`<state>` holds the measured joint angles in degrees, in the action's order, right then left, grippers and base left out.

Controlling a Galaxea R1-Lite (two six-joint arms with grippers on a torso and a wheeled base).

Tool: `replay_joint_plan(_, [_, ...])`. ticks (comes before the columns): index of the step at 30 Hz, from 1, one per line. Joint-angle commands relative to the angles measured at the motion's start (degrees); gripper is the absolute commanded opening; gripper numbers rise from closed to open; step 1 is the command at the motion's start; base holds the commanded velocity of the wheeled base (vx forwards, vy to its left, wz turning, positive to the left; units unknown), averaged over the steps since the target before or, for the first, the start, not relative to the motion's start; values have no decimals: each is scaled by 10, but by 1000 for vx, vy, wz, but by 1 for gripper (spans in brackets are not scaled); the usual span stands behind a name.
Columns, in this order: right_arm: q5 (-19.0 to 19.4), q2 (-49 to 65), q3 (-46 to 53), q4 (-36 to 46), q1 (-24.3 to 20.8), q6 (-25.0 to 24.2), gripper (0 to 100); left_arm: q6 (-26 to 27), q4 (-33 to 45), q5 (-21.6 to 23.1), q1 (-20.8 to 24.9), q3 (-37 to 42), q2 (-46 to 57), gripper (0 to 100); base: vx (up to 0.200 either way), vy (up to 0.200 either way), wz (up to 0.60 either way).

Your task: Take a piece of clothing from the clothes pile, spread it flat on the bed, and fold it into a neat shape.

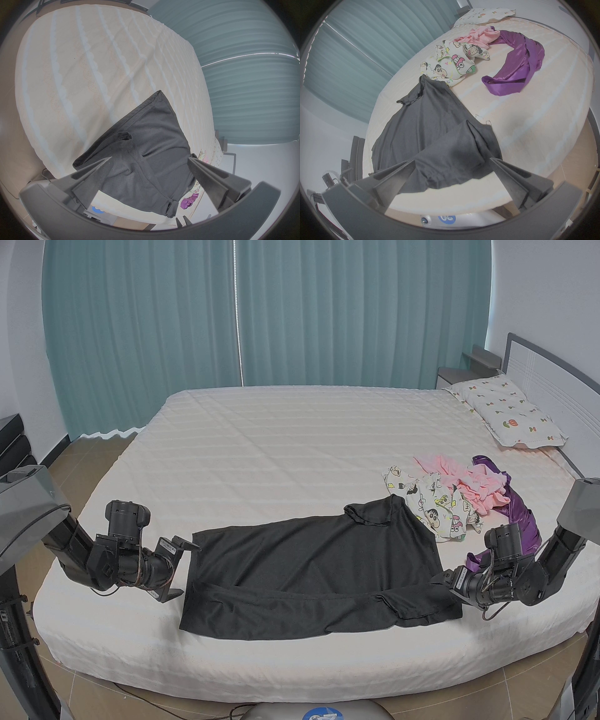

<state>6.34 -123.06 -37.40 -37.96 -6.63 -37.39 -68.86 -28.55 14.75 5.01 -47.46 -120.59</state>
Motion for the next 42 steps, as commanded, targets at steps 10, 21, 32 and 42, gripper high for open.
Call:
replay_joint_plan(10, [2,-44,-23,-3,1,-23,100,0,0,0,0,-1,-1,100,0,0,0])
replay_joint_plan(21, [0,-60,-33,-2,-1,-23,0,0,0,0,0,-1,-1,100,0,0,0])
replay_joint_plan(32, [-5,-30,4,2,0,-13,0,0,0,0,0,-1,-1,100,0,0,0])
replay_joint_plan(42, [-5,-3,33,4,7,27,100,0,0,0,0,-1,-1,100,0,0,0])
